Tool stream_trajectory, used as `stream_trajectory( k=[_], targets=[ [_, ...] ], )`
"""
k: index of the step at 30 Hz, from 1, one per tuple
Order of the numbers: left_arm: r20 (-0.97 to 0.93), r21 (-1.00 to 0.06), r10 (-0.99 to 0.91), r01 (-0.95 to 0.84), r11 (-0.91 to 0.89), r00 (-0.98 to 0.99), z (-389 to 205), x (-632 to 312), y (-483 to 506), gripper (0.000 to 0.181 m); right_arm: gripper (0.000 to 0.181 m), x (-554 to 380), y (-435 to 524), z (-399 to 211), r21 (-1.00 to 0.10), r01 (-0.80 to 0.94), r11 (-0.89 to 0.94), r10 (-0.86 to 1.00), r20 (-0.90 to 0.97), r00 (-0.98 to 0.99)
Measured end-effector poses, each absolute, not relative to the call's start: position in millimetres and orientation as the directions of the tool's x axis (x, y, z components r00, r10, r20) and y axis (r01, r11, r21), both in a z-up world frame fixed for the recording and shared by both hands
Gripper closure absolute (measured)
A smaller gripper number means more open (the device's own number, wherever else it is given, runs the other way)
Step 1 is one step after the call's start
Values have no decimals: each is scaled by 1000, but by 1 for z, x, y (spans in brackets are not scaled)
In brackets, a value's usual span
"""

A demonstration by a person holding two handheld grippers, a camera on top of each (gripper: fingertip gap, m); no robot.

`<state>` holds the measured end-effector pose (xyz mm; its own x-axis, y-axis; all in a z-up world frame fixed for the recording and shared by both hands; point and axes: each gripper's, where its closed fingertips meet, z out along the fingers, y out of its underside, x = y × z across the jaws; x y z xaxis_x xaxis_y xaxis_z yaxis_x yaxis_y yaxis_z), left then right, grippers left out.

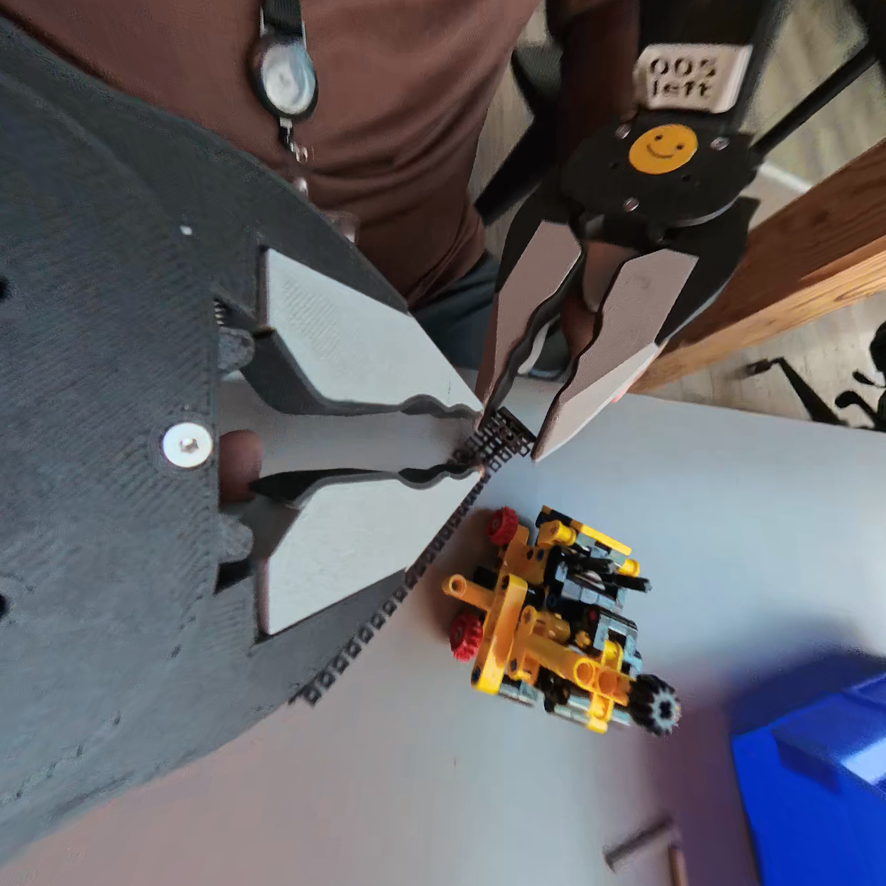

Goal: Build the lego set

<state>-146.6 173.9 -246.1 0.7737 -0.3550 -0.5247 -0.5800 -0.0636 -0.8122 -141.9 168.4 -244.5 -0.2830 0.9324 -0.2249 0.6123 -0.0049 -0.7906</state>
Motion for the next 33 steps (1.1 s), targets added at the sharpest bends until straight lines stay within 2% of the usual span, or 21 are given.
stream_trajectory(
  k=[3, 7, 11, 15, 18, 23, 26, 28, 31, 33],
  targets=[
    [-536, -812, -342, -583, -43, 772, -246, -145, 173, 160, 163, -143, 161, -246, -744, 647, -167, 862, -429, -270],
    [-575, -797, -317, -604, 10, 754, -240, -141, 170, 160, 163, -144, 157, -241, -707, 651, -277, 779, -562, -279],
    [-578, -800, -308, -599, 32, 756, -238, -137, 167, 160, 175, -145, 154, -236, -695, 641, -325, 742, -608, -283],
    [-532, -831, -323, -556, 22, 783, -237, -134, 166, 160, 178, -142, 156, -233, -710, 631, -313, 756, -588, -287],
    [-425, -885, -397, -466, -9, 813, -235, -129, 163, 153, 178, -137, 160, -233, -748, 631, -206, 836, -470, -284],
    [-91, -957, -560, -228, -180, 824, -238, -122, 158, 145, 178, -127, 153, -226, -807, 588, 64, 917, -185, -353],
    [67, -970, -611, -91, -224, 789, -230, -120, 155, 163, 178, -127, 147, -226, -813, 534, 232, 921, 7, -389],
    [126, -966, -638, -53, -255, 760, -231, -118, 152, 169, 181, -128, 144, -224, -812, 483, 327, 909, 130, -396],
    [139, -961, -647, -55, -270, 750, -235, -118, 151, 172, 181, -126, 138, -220, -806, 415, 422, 879, 251, -406],
    [145, -963, -667, -52, -265, 731, -235, -115, 148, 181, 181, -124, 138, -220, -796, 398, 457, 867, 297, -401]
  ],
)
